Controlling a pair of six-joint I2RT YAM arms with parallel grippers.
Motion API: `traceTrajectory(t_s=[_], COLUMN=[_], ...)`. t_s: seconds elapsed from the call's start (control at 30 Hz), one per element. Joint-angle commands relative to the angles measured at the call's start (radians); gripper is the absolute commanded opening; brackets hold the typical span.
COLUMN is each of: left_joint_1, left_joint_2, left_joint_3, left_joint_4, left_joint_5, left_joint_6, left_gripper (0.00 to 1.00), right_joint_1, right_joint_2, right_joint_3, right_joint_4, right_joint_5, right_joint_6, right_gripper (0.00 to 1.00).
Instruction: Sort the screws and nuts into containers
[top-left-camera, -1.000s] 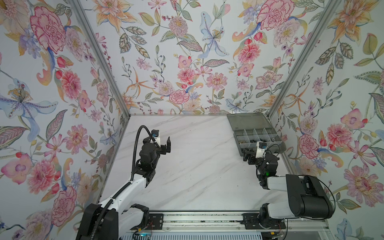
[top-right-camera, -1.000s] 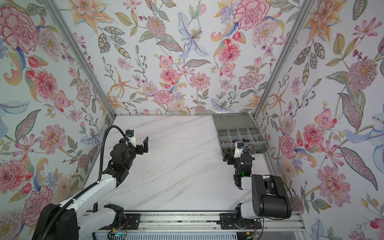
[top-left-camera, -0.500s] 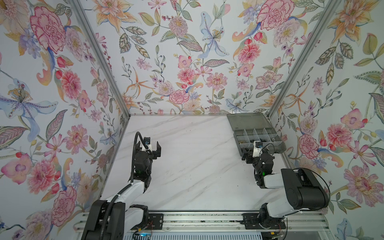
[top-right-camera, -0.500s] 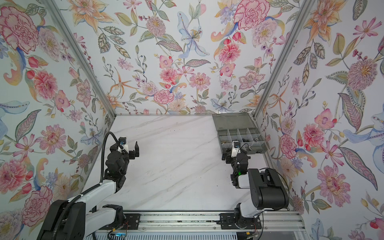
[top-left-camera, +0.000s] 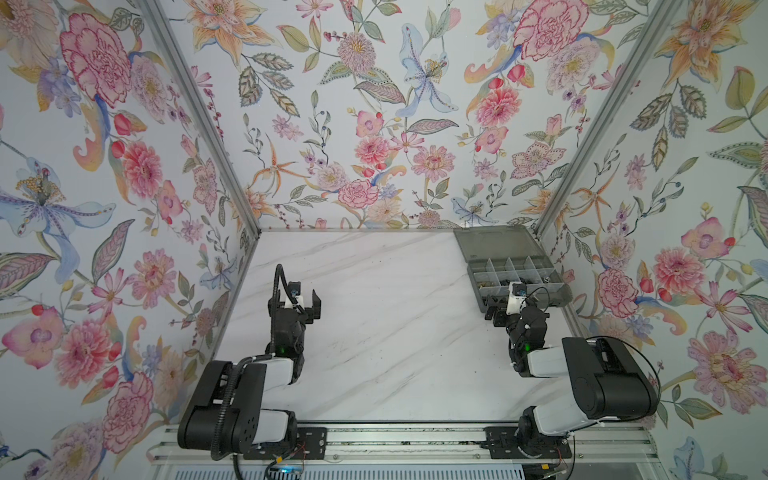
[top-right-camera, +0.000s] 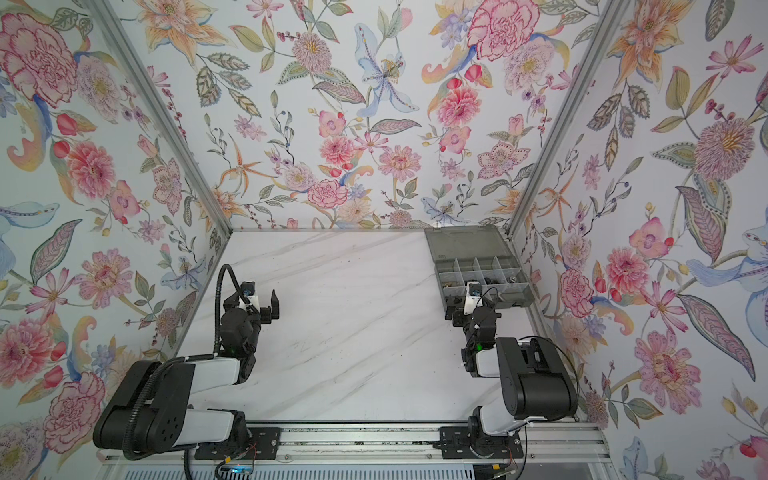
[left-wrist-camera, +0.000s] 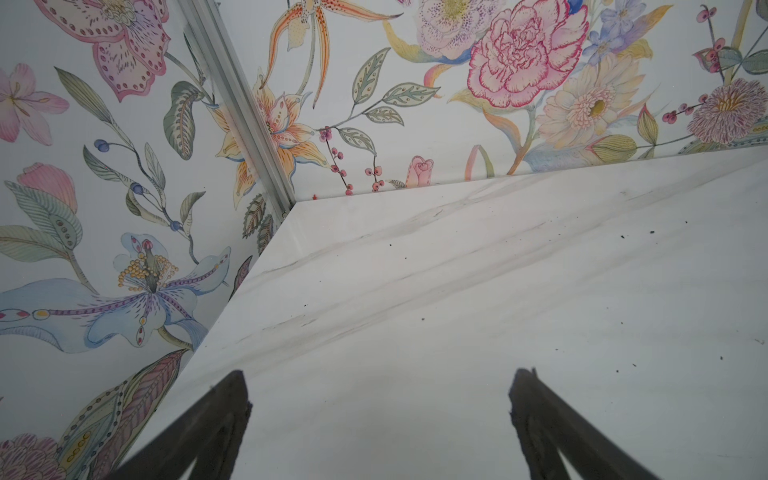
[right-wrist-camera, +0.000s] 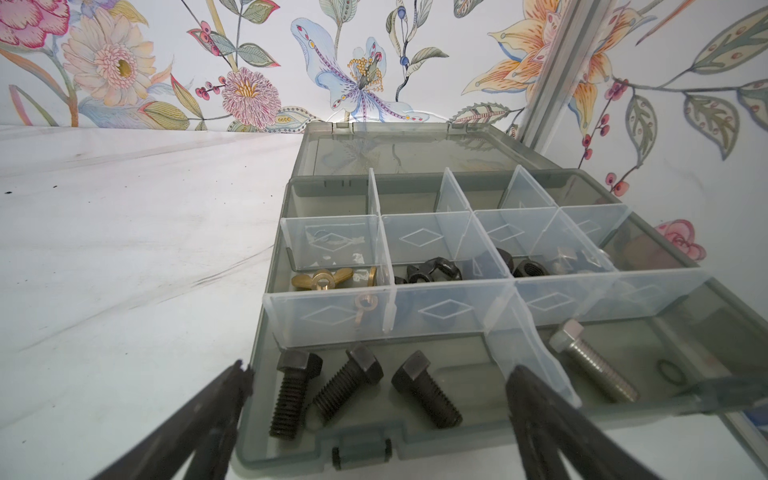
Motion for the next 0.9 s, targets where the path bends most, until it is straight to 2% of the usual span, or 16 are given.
traceTrajectory(t_s=[0.0,0.17,0.33,0.87], left_joint_1=[0.011,0.014,0.014,0.013], left_joint_2=[0.028,0.207,0.188,0.194], left_joint_3=[-0.007,-0.091,-0.077,-0.038], left_joint_4=[0.113,0.438,0.344,0.327], left_joint_5=[-0.007,-0.038,-0.078,-0.086], left_joint_6=[0.031,0.037,0.013,0.022], left_gripper=[0.99,0.99,0.99,0.99], right_joint_1=[0.011,0.015,0.016,0.015], right_joint_2=[0.009,0.010,0.011,0.012], right_joint_3=[0.018,0.016,0.017,0.018], right_joint_4=[0.023,0.026,0.026,0.024], right_joint_5=[0.049,0.052,0.055,0.053], right_joint_6=[-0.003,-0.004,-0.005,-0.003], right_gripper=[0.99,0.99,0.99,0.99])
